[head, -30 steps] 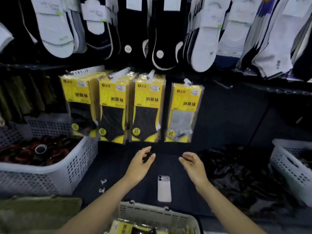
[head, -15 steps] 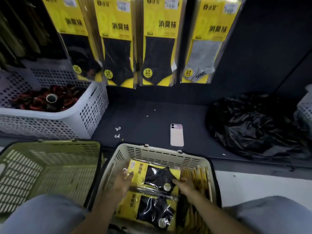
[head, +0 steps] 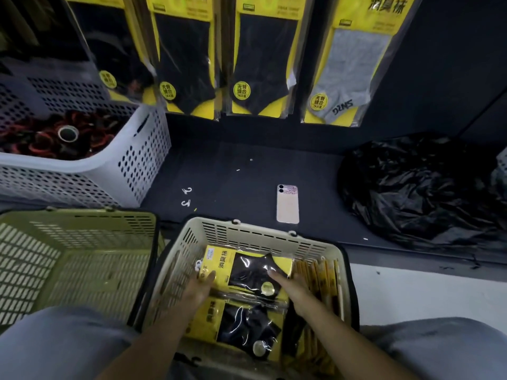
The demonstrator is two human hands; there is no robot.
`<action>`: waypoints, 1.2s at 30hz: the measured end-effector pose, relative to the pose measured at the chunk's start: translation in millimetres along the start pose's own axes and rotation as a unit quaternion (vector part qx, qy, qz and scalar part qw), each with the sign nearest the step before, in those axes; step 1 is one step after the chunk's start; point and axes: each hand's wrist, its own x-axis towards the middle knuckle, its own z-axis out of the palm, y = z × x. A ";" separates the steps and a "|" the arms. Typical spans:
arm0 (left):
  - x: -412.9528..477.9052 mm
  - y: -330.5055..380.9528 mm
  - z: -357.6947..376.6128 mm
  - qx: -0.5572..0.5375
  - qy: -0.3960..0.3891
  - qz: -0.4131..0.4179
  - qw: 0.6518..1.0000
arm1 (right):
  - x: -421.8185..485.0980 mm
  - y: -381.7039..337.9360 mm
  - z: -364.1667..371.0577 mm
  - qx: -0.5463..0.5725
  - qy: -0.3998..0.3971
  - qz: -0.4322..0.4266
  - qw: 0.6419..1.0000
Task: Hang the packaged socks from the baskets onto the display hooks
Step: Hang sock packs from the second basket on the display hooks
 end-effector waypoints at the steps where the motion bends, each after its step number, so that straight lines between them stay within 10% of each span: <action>1: -1.6 0.8 -0.3 -0.014 -0.001 -0.007 1.000 | -2.9 -4.0 -0.1 0.013 -0.020 -0.007 1.000; 8: -21.9 25.8 -5.7 -0.204 -0.002 0.033 0.978 | -32.8 -55.4 -18.4 0.070 -0.066 -0.093 0.991; 15: -58.4 97.9 -30.3 -0.481 -0.160 0.093 0.857 | -70.1 -92.2 -37.5 0.230 -0.099 -0.133 0.959; 26: -131.1 186.4 -63.7 -0.312 -0.047 0.365 0.876 | -111.5 -132.6 -79.8 0.085 -0.044 -0.329 0.940; 36: -180.9 238.5 -52.7 -0.179 -0.051 0.503 0.844 | -175.8 -215.4 -93.7 0.159 0.017 -0.549 0.821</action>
